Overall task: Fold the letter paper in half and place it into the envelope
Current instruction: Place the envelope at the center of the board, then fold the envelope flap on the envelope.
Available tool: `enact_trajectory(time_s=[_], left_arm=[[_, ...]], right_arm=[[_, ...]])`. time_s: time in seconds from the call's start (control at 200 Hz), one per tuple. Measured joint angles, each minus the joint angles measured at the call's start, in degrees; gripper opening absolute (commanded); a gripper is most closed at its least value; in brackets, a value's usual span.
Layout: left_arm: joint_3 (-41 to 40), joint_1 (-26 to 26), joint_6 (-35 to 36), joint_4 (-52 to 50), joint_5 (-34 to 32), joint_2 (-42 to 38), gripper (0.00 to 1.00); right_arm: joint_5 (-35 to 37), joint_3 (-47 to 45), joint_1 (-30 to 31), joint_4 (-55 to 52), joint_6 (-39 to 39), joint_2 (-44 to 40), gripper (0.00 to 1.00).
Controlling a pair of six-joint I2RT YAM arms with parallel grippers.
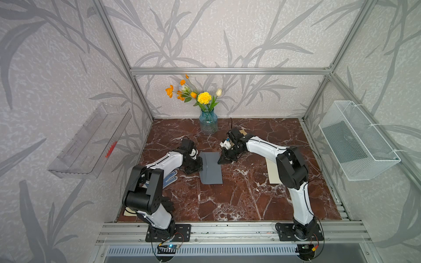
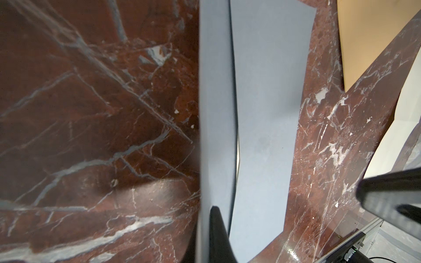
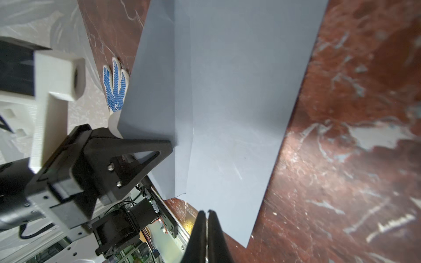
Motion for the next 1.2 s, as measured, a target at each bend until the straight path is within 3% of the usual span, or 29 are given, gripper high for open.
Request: enact_trajectory(time_s=[0.12,0.27,0.48,0.57,0.63,0.705,0.8,0.94,1.205], left_arm=[[0.59,0.0,0.26,-0.13,0.44,0.0,0.31],[1.53,0.0,0.24,-0.5,0.98,-0.24,0.68],[0.98,1.16,-0.94,-0.63,-0.2,-5.05,0.73],[-1.51,3.45,-2.21,-0.17,-1.11,-9.03,0.68],[-2.67,4.76,-2.93,-0.33,-2.14,-10.64,0.59],[-3.3,5.92,-3.82,-0.72,-3.91,-11.17,0.37],[-3.96,6.23,-4.96,-1.05,-6.19,-11.28,0.0],[-5.55,6.67,-7.15,-0.22,-7.8,-11.37,0.0],[-6.47,6.82,-9.62,4.24,-4.81,-6.86,0.0]], right_arm=[[0.09,0.72,0.44,0.02,0.04,3.91,0.01],[0.46,1.6,0.55,-0.85,-0.81,7.23,0.01],[2.05,2.64,0.81,-2.25,-2.1,7.28,0.0],[2.23,2.64,0.81,-2.82,-2.64,7.34,0.0],[2.21,2.64,0.81,-2.97,-2.97,7.34,0.0],[2.21,2.64,0.81,-3.06,-3.28,7.34,0.0],[2.21,2.62,0.81,-3.08,-3.48,7.34,0.0],[2.19,2.62,0.81,-3.08,-3.63,7.34,0.0],[2.19,2.62,0.81,-3.1,-4.02,7.34,0.0]])
